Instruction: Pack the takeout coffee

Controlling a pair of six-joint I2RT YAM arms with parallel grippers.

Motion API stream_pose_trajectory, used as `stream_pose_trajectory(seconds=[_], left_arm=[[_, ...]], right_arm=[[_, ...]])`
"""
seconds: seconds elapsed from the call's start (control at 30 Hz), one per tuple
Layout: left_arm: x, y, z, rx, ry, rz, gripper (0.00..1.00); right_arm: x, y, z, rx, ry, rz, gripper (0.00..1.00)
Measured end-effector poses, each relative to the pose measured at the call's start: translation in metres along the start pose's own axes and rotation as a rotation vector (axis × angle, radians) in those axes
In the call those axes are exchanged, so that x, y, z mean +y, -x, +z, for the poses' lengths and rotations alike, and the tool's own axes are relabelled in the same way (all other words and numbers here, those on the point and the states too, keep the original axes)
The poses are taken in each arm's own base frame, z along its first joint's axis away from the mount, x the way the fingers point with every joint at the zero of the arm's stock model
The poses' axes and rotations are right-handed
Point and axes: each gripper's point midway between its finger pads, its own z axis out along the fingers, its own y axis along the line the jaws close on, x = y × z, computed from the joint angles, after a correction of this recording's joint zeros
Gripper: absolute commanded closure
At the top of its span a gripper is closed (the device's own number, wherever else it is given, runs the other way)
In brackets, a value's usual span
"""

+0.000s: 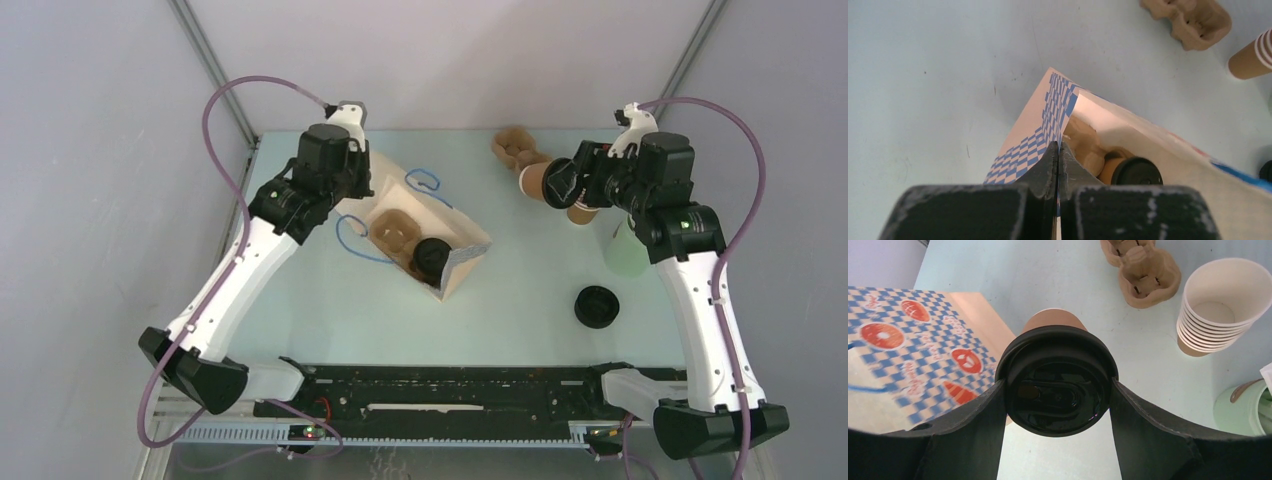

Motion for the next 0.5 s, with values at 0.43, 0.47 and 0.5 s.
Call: stream_pose_trajectory(seconds=[0.43, 0.47, 0.5], left_arm=[[-0.005, 0.008, 0.002, -0.025, -0.011, 0.007, 1.0], [-0.006, 0.009, 0.002, -0.024, -0.012, 0.008, 1.0], [-0.007, 0.009, 0.002, -0.024, -0.014, 0.009, 1.0]], right_arm=[[-0.018, -0.004, 0.029, 0.039, -0.02, 0.074, 0.72], [-0.019, -0.005, 0.03, 0.045, -0.017, 0.075, 0.72], [-0.018, -0.006, 0.032, 0.052, -0.012, 0.077, 0.72]])
